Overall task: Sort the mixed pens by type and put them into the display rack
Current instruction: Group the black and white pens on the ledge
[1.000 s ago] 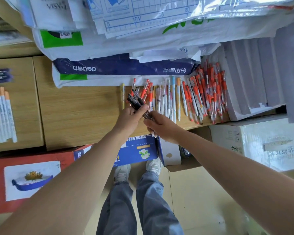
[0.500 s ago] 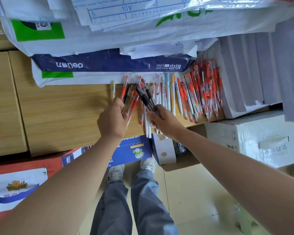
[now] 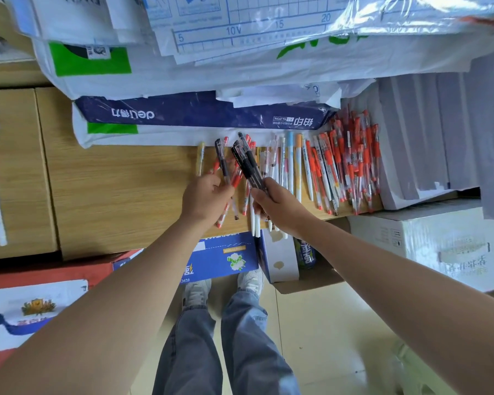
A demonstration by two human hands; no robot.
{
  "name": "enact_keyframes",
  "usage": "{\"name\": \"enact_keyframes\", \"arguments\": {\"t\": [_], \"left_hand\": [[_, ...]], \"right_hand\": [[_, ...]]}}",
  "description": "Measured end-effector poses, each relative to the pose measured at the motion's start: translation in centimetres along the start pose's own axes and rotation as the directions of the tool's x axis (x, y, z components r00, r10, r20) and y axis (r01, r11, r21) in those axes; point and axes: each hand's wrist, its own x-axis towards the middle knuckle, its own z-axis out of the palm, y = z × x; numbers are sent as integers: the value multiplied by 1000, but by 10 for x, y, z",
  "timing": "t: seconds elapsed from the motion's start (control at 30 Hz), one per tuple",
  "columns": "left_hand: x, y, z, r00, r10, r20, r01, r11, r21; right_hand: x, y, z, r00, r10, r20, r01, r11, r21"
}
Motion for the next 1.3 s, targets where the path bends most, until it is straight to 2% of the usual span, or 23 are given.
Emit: {"name": "enact_keyframes", "arguments": {"t": [0.07,0.13,0.27,0.33,0.47,0.53,0.63,0.73,0.87,1.1,1.2,1.3], "left_hand": [[-8,7,-7,997,-12,82,27,982,-189],[-19,15,-16,994,3,106,28,958,-285],[-32,9,-36,995,20,96,9,957,-291],[-38,0,-46,996,-17,90,44,949,-312],[-51,-19,-67,995,-82,64,98,941,-325],[-53,-29,-81,991,-134,-5,124,931,-344],[-58,-41,-102,967,-191,-170,82,861,-501],[-63,-54,-125,940,-177,-292,20,882,-471],[-68,-82,-160,928,-192,-319,32,895,-446],[-64,-117,-227,967,-167,-192,82,919,-385],[-60,-123,-249,993,-79,-88,45,941,-335],[-53,-125,-268,999,6,-51,-18,969,-247]], "right_hand": [[0,-6,7,1000,-21,16,22,999,-30],[-1,-14,16,998,-50,30,52,996,-75],[-5,-32,32,991,-88,103,91,996,-19],[-7,-39,40,983,-101,151,103,995,-6],[-11,-53,58,974,-97,205,113,991,-65],[-12,-60,69,967,-86,241,114,988,-105],[-16,-71,90,948,-86,308,132,982,-133],[-20,-84,118,905,-96,414,181,968,-172],[-17,-103,159,880,-63,471,173,965,-194],[-9,-139,232,914,-25,405,94,984,-151],[-1,-153,256,924,22,382,18,995,-100],[8,-165,270,936,49,348,-12,994,-108]]}}
